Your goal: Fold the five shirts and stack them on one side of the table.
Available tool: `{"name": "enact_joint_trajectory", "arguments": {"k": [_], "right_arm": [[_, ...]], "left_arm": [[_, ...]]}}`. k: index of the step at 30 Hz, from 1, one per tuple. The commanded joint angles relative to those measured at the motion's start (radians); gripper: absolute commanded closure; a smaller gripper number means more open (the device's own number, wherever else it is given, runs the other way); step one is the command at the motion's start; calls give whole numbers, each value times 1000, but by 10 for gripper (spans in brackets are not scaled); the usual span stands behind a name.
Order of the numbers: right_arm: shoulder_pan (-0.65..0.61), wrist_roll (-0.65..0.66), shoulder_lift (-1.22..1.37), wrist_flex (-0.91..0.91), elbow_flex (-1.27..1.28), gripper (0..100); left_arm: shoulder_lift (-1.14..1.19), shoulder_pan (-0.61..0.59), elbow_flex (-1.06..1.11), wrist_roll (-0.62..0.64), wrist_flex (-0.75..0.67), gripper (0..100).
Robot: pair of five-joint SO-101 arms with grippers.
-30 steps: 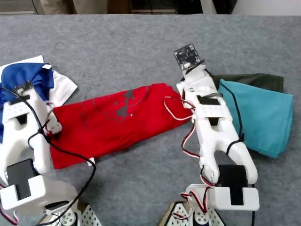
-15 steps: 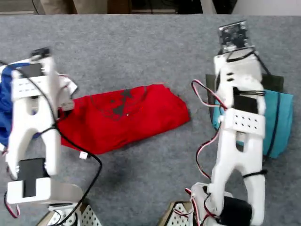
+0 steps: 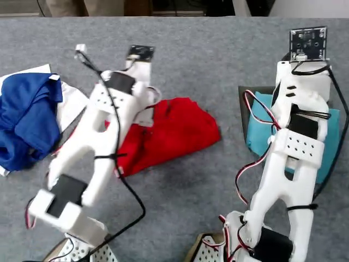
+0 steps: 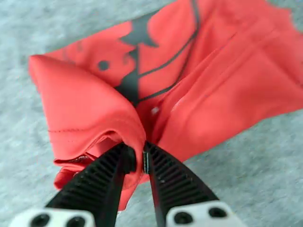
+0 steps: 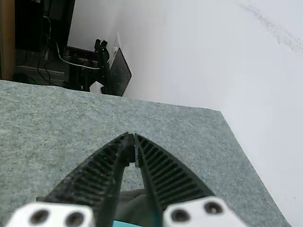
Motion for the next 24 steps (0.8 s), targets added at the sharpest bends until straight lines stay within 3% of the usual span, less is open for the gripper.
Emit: {"name": "enact_joint_trajectory", "arguments": {"k": [1, 16, 24], "right_arm": [[18, -9, -47, -26, -59, 990], [13, -9, -44, -26, -59, 990], [10, -9, -44, -26, -59, 990]], "left_arm": [[107, 71, -169, 49, -5, 981], [636, 210, -968, 86, 267, 980], [823, 242, -1188, 87, 296, 980]]}}
